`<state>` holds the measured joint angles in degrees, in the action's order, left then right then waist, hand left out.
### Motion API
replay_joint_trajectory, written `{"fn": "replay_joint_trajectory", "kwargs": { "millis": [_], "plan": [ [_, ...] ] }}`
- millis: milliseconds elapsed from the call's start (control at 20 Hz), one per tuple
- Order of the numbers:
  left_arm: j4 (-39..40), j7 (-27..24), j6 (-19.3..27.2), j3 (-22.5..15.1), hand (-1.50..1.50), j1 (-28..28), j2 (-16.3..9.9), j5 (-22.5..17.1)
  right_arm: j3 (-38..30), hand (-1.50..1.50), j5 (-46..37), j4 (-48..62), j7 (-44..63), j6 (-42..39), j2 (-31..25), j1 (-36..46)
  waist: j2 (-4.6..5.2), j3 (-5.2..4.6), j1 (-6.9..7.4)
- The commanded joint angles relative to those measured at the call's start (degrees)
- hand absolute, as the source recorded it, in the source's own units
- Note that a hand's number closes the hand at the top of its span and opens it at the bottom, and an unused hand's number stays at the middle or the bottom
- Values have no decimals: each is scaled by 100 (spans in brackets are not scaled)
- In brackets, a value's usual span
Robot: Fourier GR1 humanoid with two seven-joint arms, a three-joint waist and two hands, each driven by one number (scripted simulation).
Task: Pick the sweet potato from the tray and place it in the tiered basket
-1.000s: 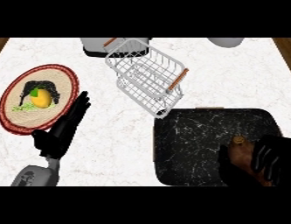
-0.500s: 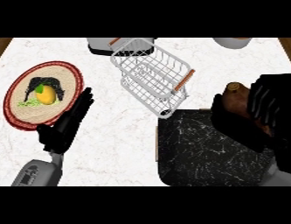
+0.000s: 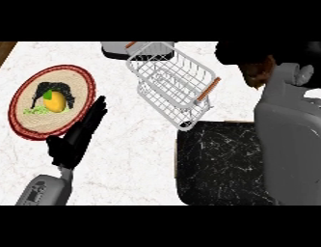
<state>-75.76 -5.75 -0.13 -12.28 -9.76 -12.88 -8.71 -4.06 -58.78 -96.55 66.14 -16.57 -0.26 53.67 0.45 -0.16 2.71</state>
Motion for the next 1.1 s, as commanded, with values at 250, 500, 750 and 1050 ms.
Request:
{"fn": "replay_joint_trajectory", "kwargs": {
  "millis": [250,500,750,1050],
  "plan": [
    [-34,-53,-2,47,0,-26,56,36,-913,150,130,3210,72,947,24,1604,56,5,77],
    [-139,-64,21,-85,0,138,112,179,-1133,150,101,4579,-327,1821,24,2166,41,9,65],
    [206,27,-13,121,0,-405,176,119,-1342,150,410,5635,-820,2794,25,2504,87,7,68],
    [46,-139,-6,36,0,-58,235,207,-1753,150,1033,6364,-941,3357,25,2993,41,9,52]
  ]
}}
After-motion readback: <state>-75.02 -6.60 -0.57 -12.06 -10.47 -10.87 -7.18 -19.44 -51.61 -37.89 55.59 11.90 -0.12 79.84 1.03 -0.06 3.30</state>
